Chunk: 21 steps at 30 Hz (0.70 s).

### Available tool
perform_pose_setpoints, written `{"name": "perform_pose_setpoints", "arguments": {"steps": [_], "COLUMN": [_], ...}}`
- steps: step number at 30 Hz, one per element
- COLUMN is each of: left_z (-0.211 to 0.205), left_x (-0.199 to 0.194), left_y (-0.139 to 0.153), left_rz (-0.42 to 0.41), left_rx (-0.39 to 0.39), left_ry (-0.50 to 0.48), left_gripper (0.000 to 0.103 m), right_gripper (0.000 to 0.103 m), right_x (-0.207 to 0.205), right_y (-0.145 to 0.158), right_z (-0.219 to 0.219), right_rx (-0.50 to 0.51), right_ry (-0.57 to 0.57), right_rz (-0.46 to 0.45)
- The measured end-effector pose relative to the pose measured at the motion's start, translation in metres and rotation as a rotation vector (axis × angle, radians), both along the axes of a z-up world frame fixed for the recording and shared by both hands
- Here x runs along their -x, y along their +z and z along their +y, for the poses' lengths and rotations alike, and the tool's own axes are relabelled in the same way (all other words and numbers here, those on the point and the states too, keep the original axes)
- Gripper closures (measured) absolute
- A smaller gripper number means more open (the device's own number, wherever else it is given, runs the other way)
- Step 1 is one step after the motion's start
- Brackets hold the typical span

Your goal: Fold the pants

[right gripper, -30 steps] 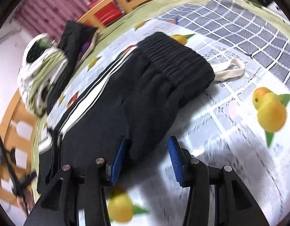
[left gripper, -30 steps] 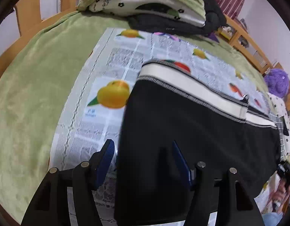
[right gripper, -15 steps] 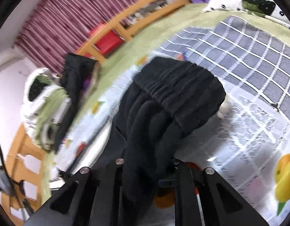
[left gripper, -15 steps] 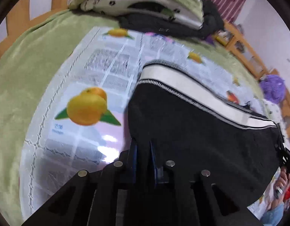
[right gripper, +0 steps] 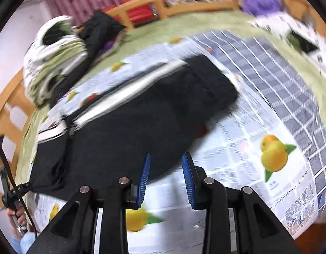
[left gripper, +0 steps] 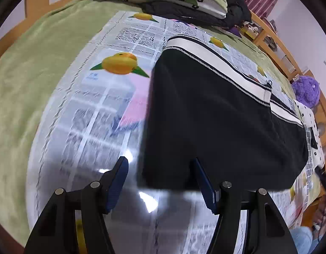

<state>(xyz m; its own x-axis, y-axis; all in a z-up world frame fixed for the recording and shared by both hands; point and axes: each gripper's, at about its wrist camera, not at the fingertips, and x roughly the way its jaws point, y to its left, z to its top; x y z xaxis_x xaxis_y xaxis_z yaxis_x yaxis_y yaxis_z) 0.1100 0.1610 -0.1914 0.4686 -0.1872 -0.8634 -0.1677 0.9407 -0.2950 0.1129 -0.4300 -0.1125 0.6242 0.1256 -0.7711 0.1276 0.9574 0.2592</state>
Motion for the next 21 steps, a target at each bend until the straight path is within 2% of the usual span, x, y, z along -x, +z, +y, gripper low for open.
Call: {"name": "perform_pose_setpoints", "arguments": {"steps": [4, 6, 8, 10, 13, 17, 19, 21], "left_z": [0.001, 0.0, 0.0, 0.002, 0.008, 0.016, 0.015, 0.01], "left_x": [0.019, 0.029, 0.04, 0.048, 0.06, 0.073, 0.073, 0.073], "left_y": [0.007, 0.012, 0.018, 0.024, 0.032, 0.035, 0.033, 0.03], "left_rz": [0.027, 0.018, 0.004, -0.009, -0.028, -0.064, -0.06, -0.059], "left_rx": [0.037, 0.038, 0.032, 0.039, 0.06, 0.086, 0.098, 0.123], "left_ry": [-0.003, -0.009, -0.019, -0.025, -0.025, -0.004, -0.01, -0.037], "left_gripper": [0.041, 0.041, 0.041, 0.043, 0.043, 0.043, 0.043, 0.043], "right_gripper": [0.071, 0.071, 0.071, 0.071, 0.071, 0.071, 0.078, 0.079], "right_x": [0.016, 0.011, 0.005, -0.001, -0.007, -0.001, -0.003, 0.001], "right_y": [0.03, 0.042, 0.052, 0.057, 0.054, 0.03, 0.011, 0.01], "right_z": [0.061, 0.094, 0.132, 0.157, 0.184, 0.202, 0.21, 0.211], "right_rx": [0.064, 0.101, 0.143, 0.125, 0.059, 0.017, 0.08, 0.049], "right_ry": [0.115, 0.176, 0.214, 0.257, 0.303, 0.266, 0.26, 0.27], "right_rz": [-0.088, -0.119, -0.132, -0.112, -0.071, -0.062, 0.047, 0.048]}}
